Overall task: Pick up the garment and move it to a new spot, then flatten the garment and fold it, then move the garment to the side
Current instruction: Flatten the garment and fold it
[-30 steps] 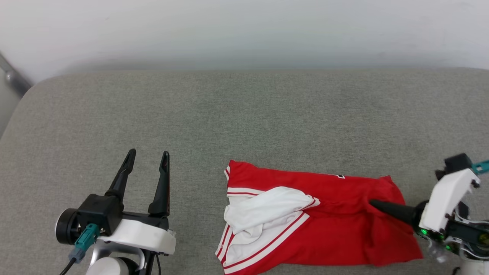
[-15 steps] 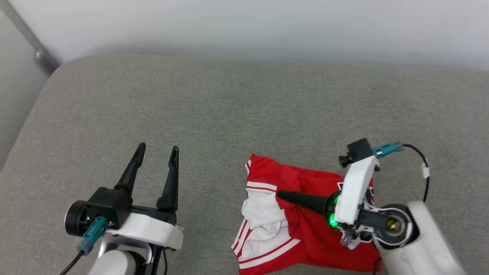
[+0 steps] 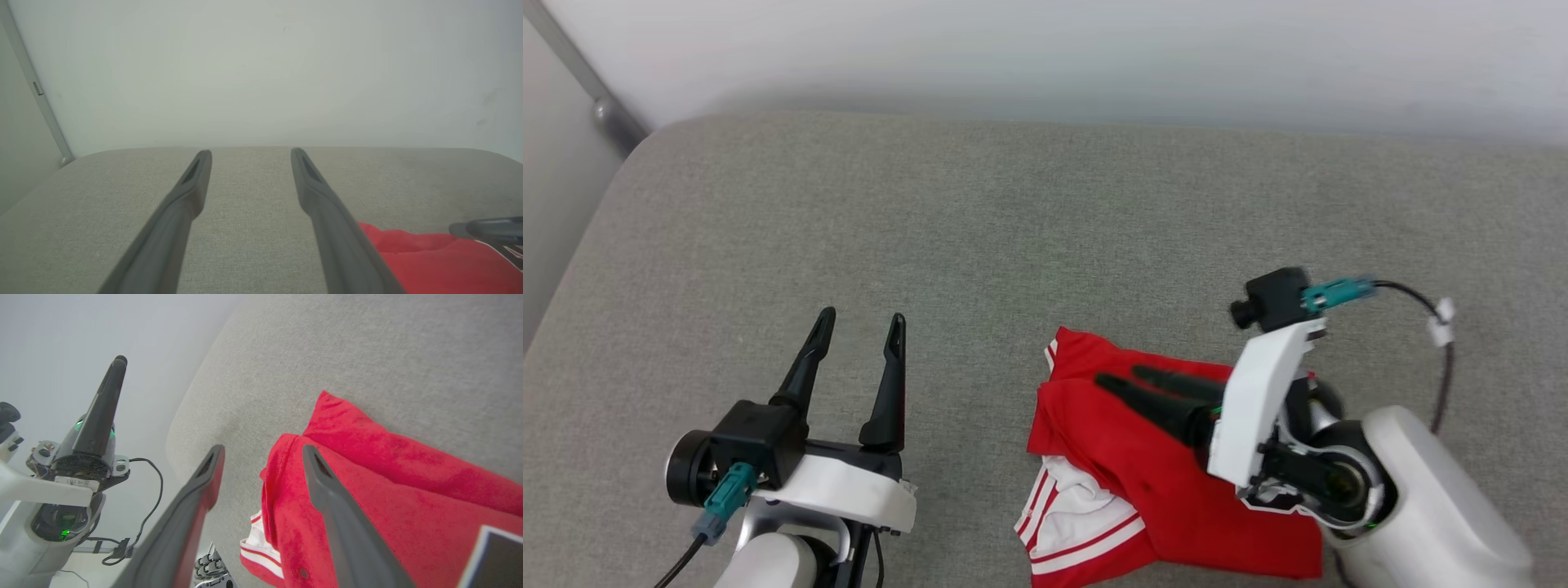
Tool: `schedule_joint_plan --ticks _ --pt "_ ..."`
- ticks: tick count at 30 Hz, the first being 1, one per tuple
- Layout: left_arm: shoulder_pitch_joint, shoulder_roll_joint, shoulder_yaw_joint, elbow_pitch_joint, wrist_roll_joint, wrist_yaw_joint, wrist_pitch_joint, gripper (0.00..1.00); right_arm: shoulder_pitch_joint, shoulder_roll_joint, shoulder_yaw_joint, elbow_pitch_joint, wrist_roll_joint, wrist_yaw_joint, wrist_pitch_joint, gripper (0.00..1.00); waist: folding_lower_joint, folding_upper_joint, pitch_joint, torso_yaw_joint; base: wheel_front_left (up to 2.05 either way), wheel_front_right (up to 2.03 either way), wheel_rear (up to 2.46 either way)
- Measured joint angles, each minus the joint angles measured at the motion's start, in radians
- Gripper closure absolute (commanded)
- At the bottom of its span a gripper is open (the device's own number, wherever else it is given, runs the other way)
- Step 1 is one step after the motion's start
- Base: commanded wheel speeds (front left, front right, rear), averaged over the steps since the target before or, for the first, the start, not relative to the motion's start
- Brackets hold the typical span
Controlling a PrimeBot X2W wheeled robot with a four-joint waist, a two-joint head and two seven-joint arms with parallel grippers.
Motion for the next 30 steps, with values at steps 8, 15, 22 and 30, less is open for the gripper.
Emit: schedule_joint_plan --ticks 8,15,22,30 --pt "0.005 0.002 0.007 0.007 -0.001 0.013 -0.003 0.0 0.036 -0.173 -0.093 -0.083 -0.381 0.0 -0.286 0.0 0.0 0.0 -0.025 -0.04 0.0 0.0 0.0" --pt "0.022 0.008 0.022 0.014 -0.011 0.028 -0.005 0.0 0.205 -0.158 -0.371 -0.153 -0.636 0.0 -0.456 0.0 0.0 0.0 -0.052 -0.07 0.0 0.0 0.0" --pt "0.055 0.013 0.027 0.04 -0.017 0.037 -0.012 0.0 0.358 -0.066 -0.5 -0.275 -0.762 0.0 -0.583 0.0 0.0 0.0 -0.094 -0.083 0.0 0.0 0.0" --pt "0.103 0.02 0.005 0.059 -0.011 0.044 -0.01 0.0 0.506 -0.002 -0.493 -0.355 -0.802 0.0 -0.623 0.0 -0.0001 0.0 -0.139 -0.095 0.0 0.0 0.0"
